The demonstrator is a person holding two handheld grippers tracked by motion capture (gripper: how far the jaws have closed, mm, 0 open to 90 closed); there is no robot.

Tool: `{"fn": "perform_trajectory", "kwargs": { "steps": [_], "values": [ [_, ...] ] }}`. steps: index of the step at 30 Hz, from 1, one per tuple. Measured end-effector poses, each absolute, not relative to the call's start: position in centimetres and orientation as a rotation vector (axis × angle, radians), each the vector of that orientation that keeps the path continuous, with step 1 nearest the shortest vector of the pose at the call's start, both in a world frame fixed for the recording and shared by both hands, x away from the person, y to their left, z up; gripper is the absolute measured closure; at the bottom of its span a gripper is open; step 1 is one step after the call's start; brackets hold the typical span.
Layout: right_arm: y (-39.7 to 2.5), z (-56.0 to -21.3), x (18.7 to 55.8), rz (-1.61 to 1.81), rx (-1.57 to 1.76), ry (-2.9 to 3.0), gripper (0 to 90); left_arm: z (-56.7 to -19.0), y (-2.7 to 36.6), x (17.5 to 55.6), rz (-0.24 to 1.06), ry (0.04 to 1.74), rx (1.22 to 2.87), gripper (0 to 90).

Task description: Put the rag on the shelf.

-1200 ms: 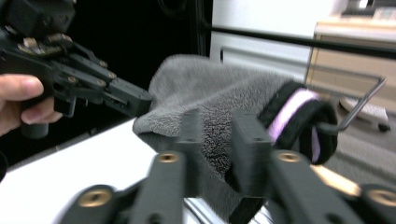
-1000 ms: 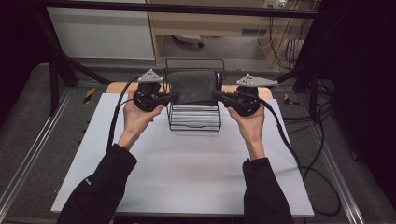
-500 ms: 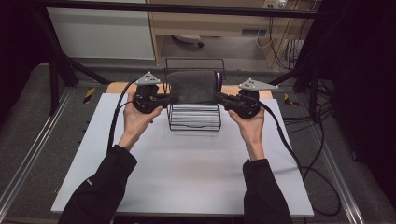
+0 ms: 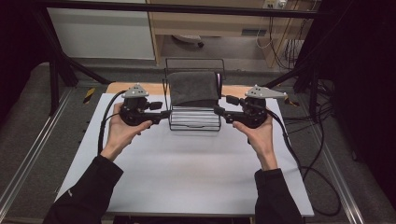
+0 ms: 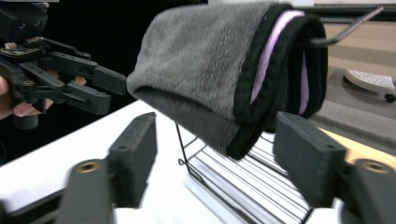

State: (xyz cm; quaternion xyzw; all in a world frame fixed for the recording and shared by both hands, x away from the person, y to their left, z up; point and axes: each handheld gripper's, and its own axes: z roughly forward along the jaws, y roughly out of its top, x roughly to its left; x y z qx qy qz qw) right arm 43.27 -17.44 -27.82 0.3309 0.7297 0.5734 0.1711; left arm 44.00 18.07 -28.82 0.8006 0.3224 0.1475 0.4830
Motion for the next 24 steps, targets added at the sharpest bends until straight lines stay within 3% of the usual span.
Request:
{"fn": "perform_trajectory", "kwargs": {
  "steps": [6, 14, 24],
  "values": [
    [-17.7, -28.5, 42.3, 1.607, 0.953, 2.105, 13.9, -30.9, 19.6, 42.9, 0.371, 0.812, 1.973, 32.1],
    [-18.7, -31.6, 41.0, 1.559, 0.998, 2.144, 6.4, -34.5, 21.4, 41.2, 0.384, 0.859, 1.971, 15.1],
    [-20.3, -36.1, 39.8, 1.498, 1.076, 2.200, 0.9, -39.0, 23.3, 39.3, 0.381, 0.900, 1.987, 10.0]
  ]
}}
